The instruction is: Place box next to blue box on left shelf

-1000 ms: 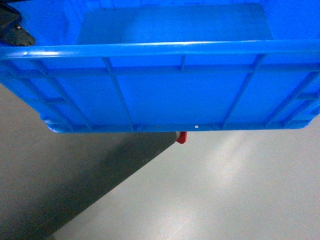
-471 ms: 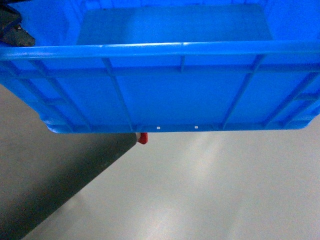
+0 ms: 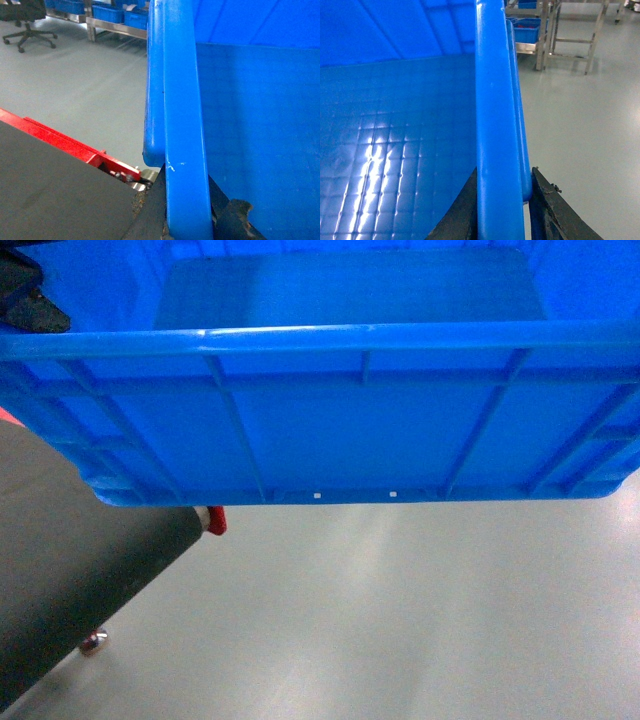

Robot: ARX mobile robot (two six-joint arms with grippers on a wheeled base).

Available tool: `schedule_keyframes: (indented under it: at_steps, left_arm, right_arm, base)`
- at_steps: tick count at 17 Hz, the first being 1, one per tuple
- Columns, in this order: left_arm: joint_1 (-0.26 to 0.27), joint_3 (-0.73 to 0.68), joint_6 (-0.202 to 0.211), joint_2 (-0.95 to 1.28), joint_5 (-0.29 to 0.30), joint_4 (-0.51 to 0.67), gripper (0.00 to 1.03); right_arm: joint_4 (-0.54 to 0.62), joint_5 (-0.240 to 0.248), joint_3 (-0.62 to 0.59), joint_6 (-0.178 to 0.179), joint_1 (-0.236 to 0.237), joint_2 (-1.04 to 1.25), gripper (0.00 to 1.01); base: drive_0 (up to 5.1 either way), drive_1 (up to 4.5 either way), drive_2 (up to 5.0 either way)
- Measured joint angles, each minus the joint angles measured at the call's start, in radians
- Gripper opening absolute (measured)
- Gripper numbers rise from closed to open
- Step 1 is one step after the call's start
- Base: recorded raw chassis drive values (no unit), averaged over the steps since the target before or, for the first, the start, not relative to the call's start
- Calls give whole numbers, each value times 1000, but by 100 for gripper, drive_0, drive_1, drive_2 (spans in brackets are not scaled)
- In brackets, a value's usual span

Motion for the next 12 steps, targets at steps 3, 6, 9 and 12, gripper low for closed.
schedule_keyframes:
  at_steps: [3,6,9,12]
  left_arm:
    - [0,0,0,0,0,0,8]
    - [0,0,0,0,0,0,8]
    - [0,0,0,0,0,0,8]
    - [0,0,0,0,0,0,8]
  right_arm:
    - [0,0,0,0,0,0,20]
    - [0,0,0,0,0,0,20]
    - [0,0,0,0,0,0,20]
    - [0,0,0,0,0,0,20]
  base:
    - [-151,-151,-151]
    - [-151,-151,-151]
    - [-151,-151,-151]
    - [-151,-151,-151]
